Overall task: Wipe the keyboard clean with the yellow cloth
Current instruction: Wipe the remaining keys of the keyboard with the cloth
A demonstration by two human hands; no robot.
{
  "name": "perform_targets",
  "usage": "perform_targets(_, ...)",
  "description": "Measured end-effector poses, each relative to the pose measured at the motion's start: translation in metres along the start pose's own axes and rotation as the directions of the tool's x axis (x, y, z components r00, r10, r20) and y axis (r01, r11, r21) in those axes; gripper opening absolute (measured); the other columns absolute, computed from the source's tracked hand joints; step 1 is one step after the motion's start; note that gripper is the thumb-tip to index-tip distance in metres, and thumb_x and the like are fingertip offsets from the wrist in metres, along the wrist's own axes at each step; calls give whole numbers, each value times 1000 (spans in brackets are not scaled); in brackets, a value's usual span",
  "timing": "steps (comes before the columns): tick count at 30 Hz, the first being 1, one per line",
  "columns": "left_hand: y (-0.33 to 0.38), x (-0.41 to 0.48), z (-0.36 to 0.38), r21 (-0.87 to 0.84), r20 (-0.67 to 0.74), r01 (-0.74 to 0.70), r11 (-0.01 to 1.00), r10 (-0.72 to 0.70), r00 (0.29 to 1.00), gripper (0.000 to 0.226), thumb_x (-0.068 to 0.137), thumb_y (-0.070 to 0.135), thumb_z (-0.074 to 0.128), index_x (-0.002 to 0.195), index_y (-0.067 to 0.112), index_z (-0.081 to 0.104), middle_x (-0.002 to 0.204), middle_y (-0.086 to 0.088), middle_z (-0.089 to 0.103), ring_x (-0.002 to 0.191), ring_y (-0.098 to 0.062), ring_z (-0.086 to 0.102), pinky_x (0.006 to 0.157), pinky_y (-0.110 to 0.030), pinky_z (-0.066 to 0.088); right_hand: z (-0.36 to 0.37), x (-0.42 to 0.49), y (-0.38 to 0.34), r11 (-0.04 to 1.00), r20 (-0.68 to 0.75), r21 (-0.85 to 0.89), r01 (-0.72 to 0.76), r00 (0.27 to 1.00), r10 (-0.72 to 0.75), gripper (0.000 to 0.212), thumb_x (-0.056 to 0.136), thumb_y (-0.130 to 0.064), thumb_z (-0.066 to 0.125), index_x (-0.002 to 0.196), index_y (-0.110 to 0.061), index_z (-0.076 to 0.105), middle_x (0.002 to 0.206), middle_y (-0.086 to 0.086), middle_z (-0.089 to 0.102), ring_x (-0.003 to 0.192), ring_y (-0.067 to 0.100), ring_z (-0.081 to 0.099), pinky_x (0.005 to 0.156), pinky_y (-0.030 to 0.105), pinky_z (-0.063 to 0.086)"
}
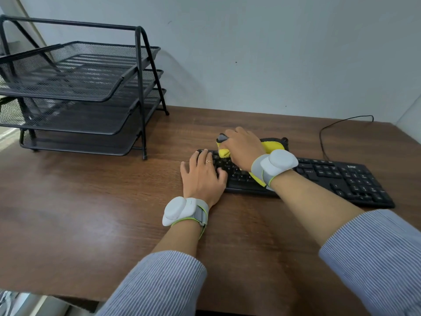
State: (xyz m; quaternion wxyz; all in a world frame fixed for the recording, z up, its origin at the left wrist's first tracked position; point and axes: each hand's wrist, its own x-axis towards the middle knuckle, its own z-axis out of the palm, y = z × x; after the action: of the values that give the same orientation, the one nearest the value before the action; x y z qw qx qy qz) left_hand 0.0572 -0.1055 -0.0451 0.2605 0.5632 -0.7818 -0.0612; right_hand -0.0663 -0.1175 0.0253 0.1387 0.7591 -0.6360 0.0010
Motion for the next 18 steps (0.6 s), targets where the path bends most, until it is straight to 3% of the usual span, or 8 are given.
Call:
perform_targets(5,0,1,1,-1,5,3,1000,-3,1000,55,90,34,37,140,11,38,151,-1,33,141,-17,18,112,-50,12,-6,2,11,999,111,-14,-41,993,42,34,87,0,49,116,-13,59,114,11,52,110,33,43,83,40,40)
perform_targets(13,0,0,0,-6,-11,-4,1000,4,1000,53,90,34,39,138,11,40,149,0,35,140,-16,20,111,-48,14,-6,11,-9,997,111,71,-27,994,19,24,89,-5,47,110,-9,59,116,15,49,111,34,43,84,40,40)
perform_targets(18,0,0,1,-5,6,1,1000,-1,1000,54,90,33,38,140,11,38,151,-1,32,141,-17,18,112,-50,12,-5,-1,27,979,225,129,-157,966,126,20,92,-15,49,107,-3,57,117,17,50,113,35,45,83,39,41)
